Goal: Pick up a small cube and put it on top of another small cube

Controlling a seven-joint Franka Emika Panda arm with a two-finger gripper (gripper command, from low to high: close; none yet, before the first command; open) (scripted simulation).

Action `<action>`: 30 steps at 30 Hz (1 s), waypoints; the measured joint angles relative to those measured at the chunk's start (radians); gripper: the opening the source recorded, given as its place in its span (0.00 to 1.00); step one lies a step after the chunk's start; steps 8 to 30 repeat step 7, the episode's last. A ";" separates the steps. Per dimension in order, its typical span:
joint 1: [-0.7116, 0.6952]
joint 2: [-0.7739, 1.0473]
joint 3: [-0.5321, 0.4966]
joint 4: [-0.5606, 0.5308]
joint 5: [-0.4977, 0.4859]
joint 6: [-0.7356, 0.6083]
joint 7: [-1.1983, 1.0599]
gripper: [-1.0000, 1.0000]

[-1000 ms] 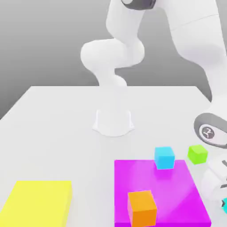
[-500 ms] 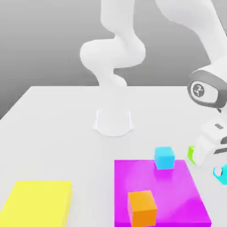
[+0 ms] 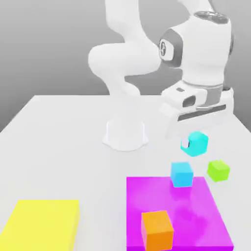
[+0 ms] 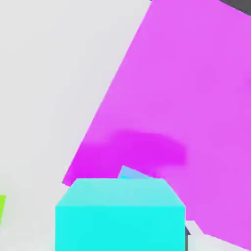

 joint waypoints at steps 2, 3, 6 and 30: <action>-0.006 0.058 0.005 -0.019 -0.010 0.077 0.004 0.00; -0.008 0.092 0.007 -0.027 -0.016 0.119 0.008 0.00; -0.011 0.121 0.010 -0.034 -0.021 0.155 0.012 1.00; -0.011 0.121 0.010 -0.034 -0.021 0.155 0.012 1.00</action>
